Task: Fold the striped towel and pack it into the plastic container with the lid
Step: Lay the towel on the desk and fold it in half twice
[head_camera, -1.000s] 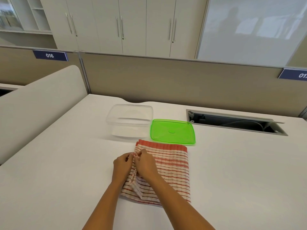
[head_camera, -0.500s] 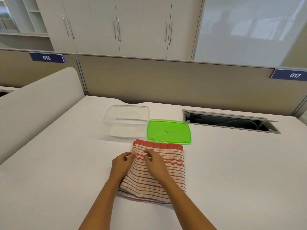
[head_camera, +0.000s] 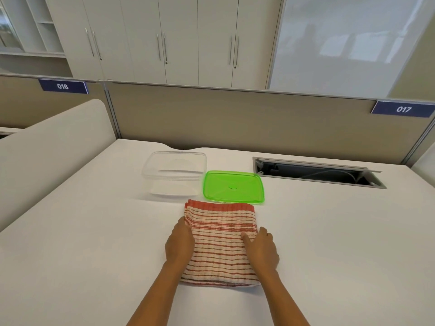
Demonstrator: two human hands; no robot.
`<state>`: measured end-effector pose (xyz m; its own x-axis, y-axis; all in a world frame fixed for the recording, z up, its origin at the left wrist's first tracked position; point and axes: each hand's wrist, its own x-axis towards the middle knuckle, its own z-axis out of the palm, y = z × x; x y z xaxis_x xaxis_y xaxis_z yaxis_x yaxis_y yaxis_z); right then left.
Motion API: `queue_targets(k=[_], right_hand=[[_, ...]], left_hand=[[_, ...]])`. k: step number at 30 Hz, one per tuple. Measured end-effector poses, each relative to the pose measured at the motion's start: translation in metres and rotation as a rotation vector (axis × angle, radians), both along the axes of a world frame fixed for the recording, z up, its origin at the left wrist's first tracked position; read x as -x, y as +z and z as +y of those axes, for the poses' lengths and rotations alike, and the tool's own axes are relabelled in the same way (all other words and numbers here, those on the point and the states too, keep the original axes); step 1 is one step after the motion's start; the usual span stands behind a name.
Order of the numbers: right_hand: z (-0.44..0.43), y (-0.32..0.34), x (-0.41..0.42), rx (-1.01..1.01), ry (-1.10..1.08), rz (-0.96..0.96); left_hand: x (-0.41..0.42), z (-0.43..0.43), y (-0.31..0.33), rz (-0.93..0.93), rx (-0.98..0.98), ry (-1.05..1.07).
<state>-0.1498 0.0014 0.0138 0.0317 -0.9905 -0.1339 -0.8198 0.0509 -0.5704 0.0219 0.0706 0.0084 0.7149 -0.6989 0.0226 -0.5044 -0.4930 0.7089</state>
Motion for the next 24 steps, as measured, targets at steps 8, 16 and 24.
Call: queue_targets(k=[8,16,24], right_hand=[[-0.016,0.034,0.008,0.149,0.217,-0.241],[-0.03,0.129,0.019,0.281,0.738,-0.241],[-0.039,0.166,0.03,0.199,0.847,-0.291]], left_hand=[[-0.005,-0.002,0.01,0.363,0.004,-0.029],[-0.038,-0.02,0.07,0.381,0.248,-0.412],[-0.034,-0.022,0.117,0.499,0.361,-0.678]])
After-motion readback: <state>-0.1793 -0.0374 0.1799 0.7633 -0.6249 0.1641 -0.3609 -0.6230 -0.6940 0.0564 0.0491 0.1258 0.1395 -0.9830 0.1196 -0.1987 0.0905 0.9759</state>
